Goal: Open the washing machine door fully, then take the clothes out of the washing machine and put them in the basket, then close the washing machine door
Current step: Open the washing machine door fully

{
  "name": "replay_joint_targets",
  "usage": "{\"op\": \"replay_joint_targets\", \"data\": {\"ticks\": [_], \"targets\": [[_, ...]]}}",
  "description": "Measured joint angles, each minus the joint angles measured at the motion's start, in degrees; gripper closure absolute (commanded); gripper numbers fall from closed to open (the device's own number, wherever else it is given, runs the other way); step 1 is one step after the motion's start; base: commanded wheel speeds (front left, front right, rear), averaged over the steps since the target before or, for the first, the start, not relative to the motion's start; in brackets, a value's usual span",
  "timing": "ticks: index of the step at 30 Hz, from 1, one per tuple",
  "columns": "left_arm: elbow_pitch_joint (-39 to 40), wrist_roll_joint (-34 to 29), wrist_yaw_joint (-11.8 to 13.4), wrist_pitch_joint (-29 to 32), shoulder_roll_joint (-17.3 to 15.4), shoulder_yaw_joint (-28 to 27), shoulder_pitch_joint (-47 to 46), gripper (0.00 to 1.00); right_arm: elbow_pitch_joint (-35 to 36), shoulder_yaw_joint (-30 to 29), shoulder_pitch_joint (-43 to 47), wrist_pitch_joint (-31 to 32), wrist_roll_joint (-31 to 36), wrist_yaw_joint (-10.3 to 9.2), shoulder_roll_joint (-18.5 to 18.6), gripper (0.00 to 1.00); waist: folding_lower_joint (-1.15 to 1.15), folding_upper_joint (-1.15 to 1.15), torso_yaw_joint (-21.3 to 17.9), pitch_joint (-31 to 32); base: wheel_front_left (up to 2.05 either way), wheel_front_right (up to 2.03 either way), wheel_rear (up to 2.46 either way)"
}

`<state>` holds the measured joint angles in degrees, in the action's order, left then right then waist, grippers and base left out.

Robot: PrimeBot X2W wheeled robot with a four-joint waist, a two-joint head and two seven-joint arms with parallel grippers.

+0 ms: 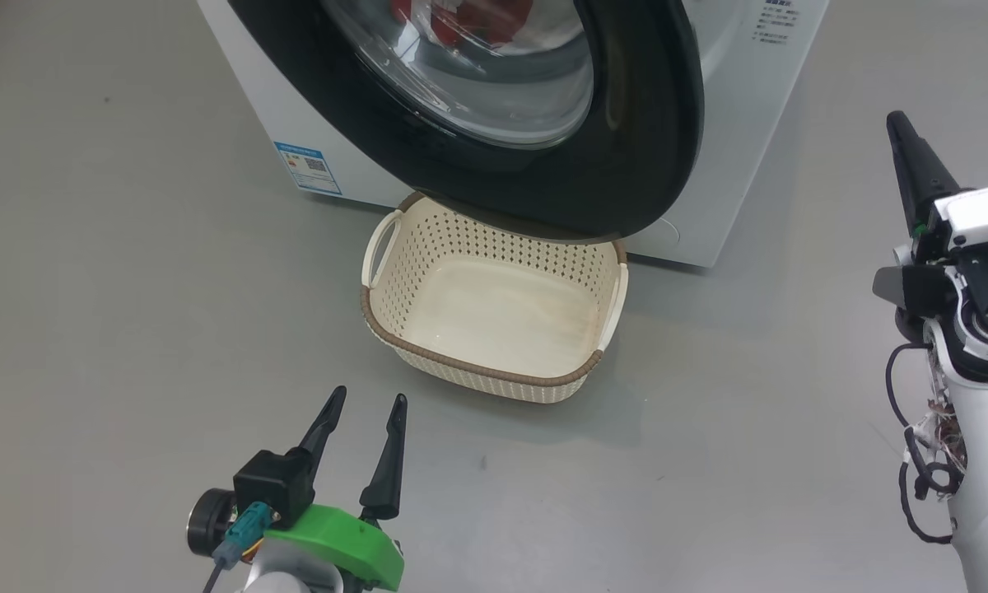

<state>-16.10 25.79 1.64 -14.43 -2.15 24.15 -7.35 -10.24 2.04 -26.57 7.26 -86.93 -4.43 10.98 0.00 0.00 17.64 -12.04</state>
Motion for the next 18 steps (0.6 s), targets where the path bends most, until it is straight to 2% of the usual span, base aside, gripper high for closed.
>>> {"op": "replay_joint_targets", "data": {"ticks": [3,7,18], "targets": [[0.05,0.45,0.00,0.00,0.00,0.34,-0.06,0.00,-0.79,-0.12,-2.55,1.60,-0.73,-1.36,0.34,1.00,0.00,0.00,1.01,-0.47,0.00,0.00,0.00],[0.46,0.92,0.01,0.00,0.00,0.88,-0.88,0.00,-1.70,-0.58,-5.50,3.48,-2.52,-2.26,0.26,1.00,0.00,0.00,2.36,-1.27,0.00,0.00,0.00],[1.27,1.44,0.09,0.00,0.02,1.83,-2.54,0.00,-6.71,-2.03,-14.45,7.04,-6.76,-2.82,-0.31,1.00,0.00,0.00,5.08,-4.60,0.00,0.00,0.00]]}}
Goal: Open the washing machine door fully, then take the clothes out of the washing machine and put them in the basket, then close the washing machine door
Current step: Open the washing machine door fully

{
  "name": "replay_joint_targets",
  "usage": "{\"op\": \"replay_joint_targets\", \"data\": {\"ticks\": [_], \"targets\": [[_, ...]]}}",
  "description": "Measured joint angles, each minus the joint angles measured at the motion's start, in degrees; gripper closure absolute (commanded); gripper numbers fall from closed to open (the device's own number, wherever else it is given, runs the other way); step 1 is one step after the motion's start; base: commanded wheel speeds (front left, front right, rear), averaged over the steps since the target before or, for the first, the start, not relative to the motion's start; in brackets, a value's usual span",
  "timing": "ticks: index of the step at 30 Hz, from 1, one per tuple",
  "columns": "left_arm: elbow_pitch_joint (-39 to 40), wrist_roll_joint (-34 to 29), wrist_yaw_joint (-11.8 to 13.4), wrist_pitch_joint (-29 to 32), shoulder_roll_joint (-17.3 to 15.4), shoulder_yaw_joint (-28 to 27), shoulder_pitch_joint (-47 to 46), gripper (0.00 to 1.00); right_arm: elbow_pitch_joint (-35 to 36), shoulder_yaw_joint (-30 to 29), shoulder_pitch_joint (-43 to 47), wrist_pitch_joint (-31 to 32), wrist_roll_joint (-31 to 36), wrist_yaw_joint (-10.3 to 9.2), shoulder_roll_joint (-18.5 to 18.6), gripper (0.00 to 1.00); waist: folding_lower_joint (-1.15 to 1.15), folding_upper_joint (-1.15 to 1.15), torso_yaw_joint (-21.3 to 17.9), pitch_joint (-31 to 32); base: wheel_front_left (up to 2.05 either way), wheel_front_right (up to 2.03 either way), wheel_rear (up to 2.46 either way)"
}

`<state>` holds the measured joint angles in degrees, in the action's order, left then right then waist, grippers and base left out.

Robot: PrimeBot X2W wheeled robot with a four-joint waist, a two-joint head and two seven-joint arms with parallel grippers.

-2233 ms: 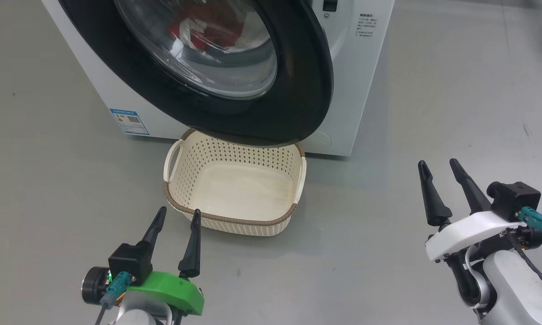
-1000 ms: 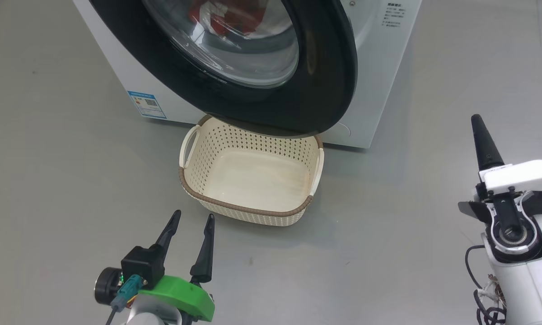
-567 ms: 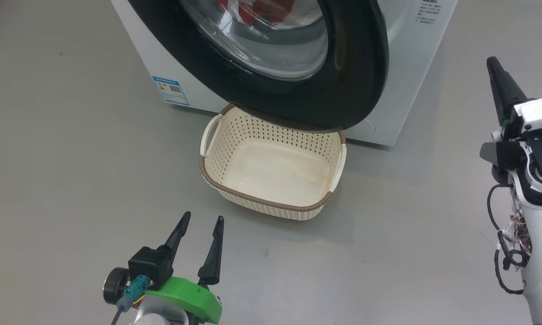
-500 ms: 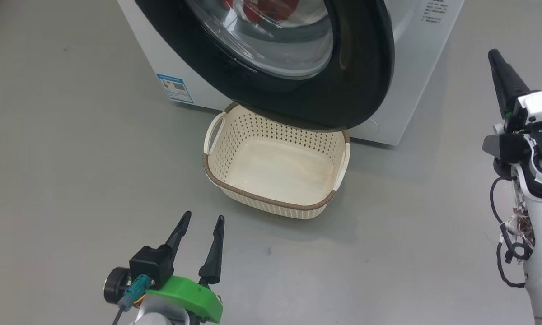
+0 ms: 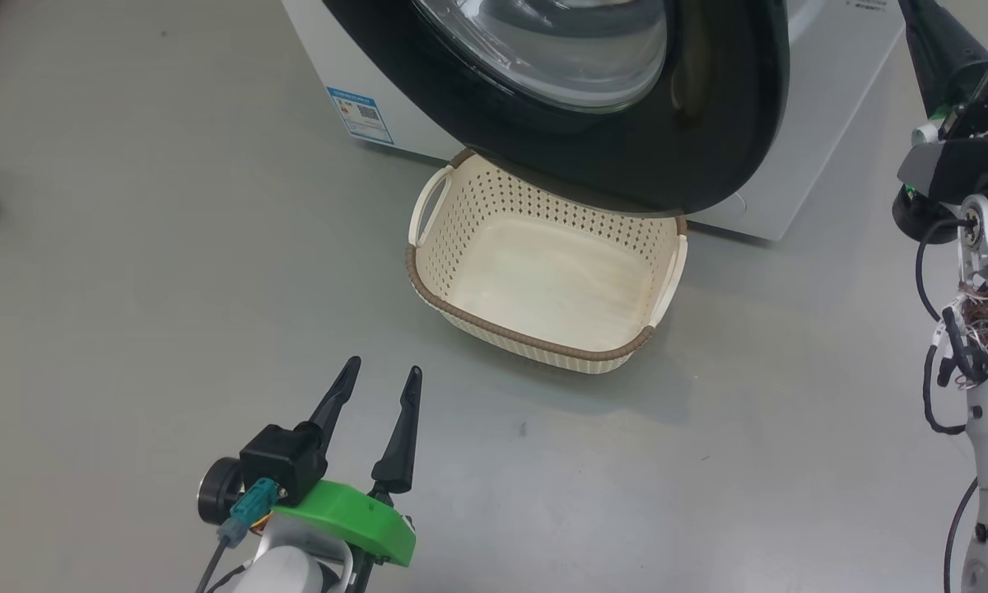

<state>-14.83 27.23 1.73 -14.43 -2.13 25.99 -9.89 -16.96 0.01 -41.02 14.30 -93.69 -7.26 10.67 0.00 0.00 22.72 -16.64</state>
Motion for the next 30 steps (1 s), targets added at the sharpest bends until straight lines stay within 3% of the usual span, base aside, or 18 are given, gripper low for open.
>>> {"op": "replay_joint_targets", "data": {"ticks": [12,30], "targets": [[0.13,0.58,0.24,0.00,0.01,0.30,-1.03,0.00,-9.75,1.71,-4.94,4.65,-2.10,-0.05,0.74,1.00,0.00,0.00,2.24,-2.09,0.00,0.00,0.00],[-0.08,1.04,0.54,0.00,0.03,0.67,-1.66,0.00,-17.13,4.64,-9.09,11.36,-4.22,-0.05,0.86,1.00,0.00,0.00,3.24,-2.04,0.00,0.00,0.00]]}}
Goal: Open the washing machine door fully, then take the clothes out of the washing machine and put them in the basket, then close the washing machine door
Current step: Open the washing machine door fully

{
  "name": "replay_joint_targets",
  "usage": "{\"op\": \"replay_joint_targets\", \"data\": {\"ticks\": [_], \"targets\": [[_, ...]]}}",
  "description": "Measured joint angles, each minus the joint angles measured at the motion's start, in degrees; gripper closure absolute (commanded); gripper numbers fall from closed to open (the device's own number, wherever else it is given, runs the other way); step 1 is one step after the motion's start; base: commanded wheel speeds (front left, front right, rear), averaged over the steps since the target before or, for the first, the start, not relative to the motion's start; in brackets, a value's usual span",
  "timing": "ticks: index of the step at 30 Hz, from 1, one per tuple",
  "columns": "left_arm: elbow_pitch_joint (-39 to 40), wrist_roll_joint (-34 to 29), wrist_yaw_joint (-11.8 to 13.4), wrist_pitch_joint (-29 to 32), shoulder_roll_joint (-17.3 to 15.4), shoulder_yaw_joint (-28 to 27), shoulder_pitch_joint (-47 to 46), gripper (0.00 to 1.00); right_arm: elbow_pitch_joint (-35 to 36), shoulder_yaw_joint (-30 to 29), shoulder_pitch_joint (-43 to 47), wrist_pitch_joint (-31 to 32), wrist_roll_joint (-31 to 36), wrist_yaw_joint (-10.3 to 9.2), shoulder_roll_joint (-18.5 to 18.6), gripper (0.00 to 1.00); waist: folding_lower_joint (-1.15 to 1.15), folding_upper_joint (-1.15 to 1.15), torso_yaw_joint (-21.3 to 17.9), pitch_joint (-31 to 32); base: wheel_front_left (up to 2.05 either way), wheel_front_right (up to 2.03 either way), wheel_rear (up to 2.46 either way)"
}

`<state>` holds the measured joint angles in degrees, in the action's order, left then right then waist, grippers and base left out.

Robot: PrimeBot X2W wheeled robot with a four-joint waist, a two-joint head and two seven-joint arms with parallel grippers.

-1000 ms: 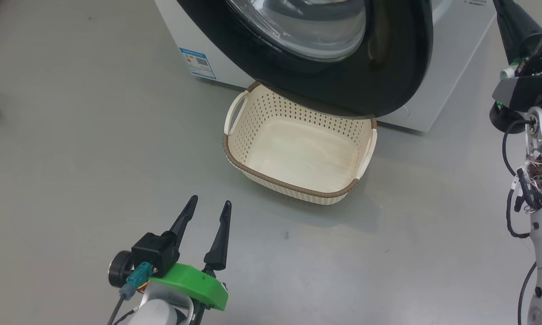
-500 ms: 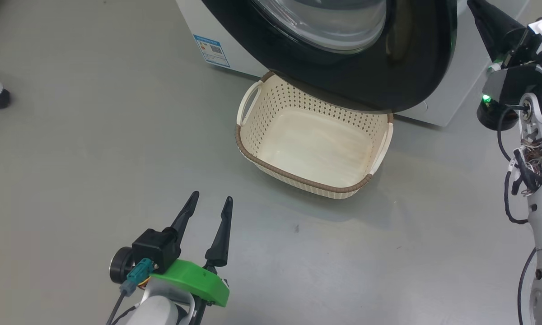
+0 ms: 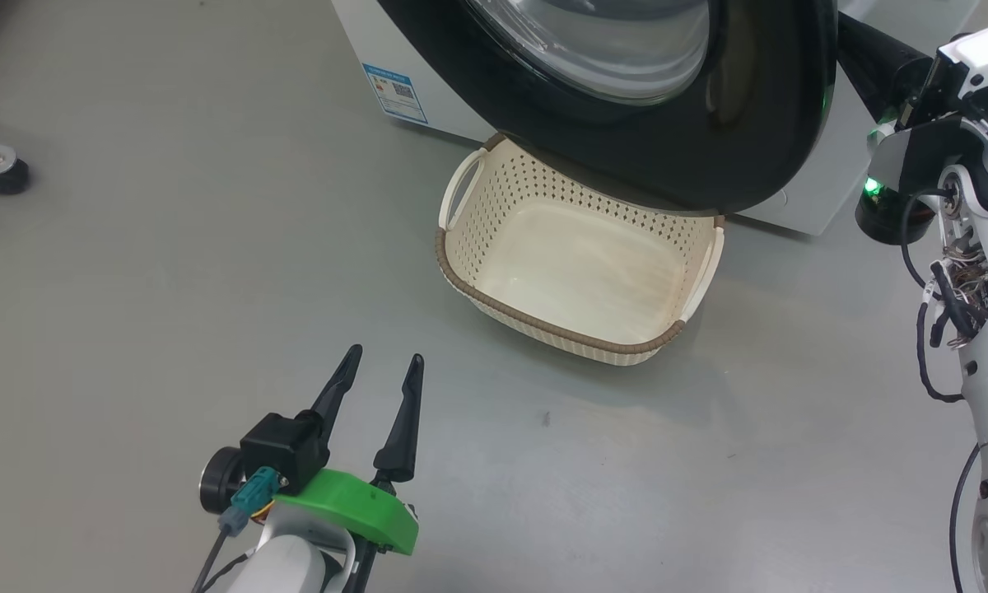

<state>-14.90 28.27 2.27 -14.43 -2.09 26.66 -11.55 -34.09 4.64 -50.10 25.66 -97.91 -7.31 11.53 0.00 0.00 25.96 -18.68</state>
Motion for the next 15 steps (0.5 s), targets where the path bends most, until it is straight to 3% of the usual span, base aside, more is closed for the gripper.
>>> {"op": "replay_joint_targets", "data": {"ticks": [15], "targets": [[-1.11,0.02,0.46,0.00,0.00,0.52,-0.20,0.00,-2.68,1.56,1.30,3.89,-1.44,0.00,-0.83,1.00,0.00,0.00,0.52,2.81,0.00,0.00,0.00]]}}
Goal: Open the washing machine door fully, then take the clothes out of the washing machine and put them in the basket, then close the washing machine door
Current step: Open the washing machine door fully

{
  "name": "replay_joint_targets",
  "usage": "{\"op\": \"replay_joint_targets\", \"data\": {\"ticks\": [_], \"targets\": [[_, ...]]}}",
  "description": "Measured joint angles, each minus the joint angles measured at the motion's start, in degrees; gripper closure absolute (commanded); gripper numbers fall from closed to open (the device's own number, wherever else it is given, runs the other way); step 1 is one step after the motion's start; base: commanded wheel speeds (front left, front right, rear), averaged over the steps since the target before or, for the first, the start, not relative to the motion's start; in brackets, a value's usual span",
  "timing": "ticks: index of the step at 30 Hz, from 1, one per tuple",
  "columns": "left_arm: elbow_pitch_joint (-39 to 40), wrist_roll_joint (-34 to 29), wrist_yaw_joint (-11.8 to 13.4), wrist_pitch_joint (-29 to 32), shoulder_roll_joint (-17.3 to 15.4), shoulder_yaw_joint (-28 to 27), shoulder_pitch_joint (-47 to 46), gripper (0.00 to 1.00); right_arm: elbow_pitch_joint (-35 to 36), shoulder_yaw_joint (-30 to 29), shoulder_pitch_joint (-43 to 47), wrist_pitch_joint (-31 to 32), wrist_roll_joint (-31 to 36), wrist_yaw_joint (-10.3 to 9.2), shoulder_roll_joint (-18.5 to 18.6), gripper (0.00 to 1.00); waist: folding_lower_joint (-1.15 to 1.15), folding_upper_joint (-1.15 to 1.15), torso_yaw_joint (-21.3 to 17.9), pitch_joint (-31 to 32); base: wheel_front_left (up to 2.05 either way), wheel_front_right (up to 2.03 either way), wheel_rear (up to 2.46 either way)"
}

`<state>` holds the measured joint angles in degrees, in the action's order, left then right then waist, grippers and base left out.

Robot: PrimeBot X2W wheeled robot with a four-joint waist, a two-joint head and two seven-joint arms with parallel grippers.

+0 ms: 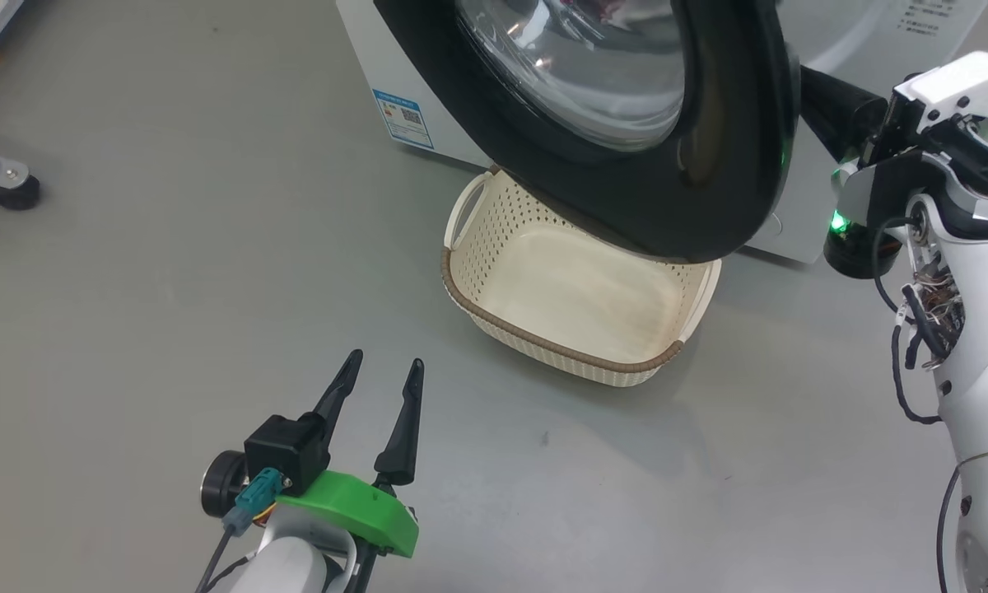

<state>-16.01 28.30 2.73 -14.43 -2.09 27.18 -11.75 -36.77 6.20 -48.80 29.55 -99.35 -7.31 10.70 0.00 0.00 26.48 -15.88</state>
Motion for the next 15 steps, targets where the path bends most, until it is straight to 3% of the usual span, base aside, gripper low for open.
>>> {"op": "replay_joint_targets", "data": {"ticks": [15], "targets": [[-0.18,-0.56,0.09,0.00,-0.01,-0.88,0.27,0.00,-0.32,4.19,1.72,3.59,-0.47,0.00,-3.45,1.00,0.00,0.00,-0.49,1.82,0.00,0.00,0.00]]}}
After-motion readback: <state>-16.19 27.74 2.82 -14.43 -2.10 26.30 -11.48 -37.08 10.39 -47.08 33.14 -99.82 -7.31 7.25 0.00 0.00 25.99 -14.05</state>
